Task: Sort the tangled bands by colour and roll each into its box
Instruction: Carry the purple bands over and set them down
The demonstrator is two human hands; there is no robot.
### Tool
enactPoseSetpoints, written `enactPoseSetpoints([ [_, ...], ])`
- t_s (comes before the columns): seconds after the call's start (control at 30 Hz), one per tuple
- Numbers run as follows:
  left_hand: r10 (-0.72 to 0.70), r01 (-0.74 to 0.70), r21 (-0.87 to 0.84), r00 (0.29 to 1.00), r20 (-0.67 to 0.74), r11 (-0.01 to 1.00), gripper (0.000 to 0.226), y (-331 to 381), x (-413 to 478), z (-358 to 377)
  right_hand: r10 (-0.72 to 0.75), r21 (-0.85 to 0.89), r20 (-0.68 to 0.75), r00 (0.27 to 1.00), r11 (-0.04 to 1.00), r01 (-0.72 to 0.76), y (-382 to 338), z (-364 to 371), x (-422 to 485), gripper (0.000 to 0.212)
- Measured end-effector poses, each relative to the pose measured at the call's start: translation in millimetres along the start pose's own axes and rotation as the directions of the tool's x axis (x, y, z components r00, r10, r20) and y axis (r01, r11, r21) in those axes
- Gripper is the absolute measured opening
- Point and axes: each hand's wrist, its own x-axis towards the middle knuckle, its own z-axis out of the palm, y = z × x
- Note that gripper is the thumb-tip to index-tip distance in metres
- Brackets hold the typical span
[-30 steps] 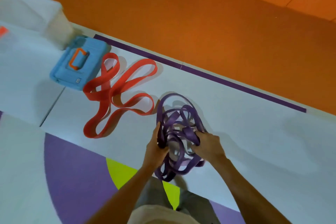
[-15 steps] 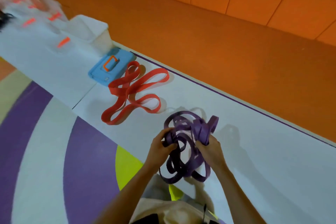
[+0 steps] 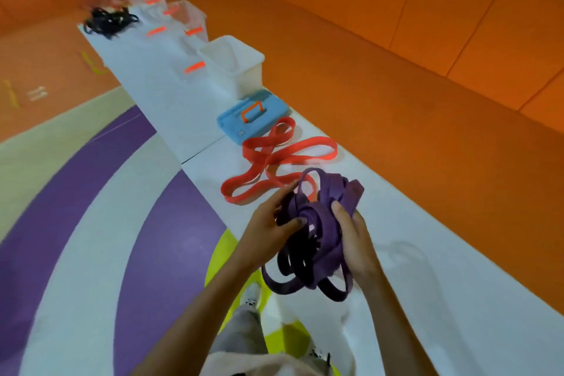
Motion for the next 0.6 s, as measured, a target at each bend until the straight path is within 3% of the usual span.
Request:
enactPoseSetpoints([
  [0.07,0.014,-0.015,-0.027,0.999,-0.029,1.0,0.071,9.9,0.8,-22.7,-0.05,-0.032,0.087,0.995,0.998,0.053,-18.3,23.6,4.1,0.037],
  [0.17,0.037,-0.04,-0.055,0.998,-0.057,0.998,0.072,19.3,5.0,-61.5,-0.134,-0.086,0.182,0.974,0.985,0.151,-40.3,59.8,15.9,0.026],
  [0.43,0.165,-0.176,-0.08,0.978,-0.126,0.981,0.054,25.5,41.0,-190.0,-0.161,-0.106,0.223,0.961,0.976,0.188,-78.7,188.9,71.5,0.021],
  [0.6,0.214,-0.23,-0.077,0.961,-0.176,0.97,0.059,34.2,69.3,-282.4,-0.19,-0.091,0.243,0.951,0.972,0.217,-102.5,282.8,110.7,0.024],
])
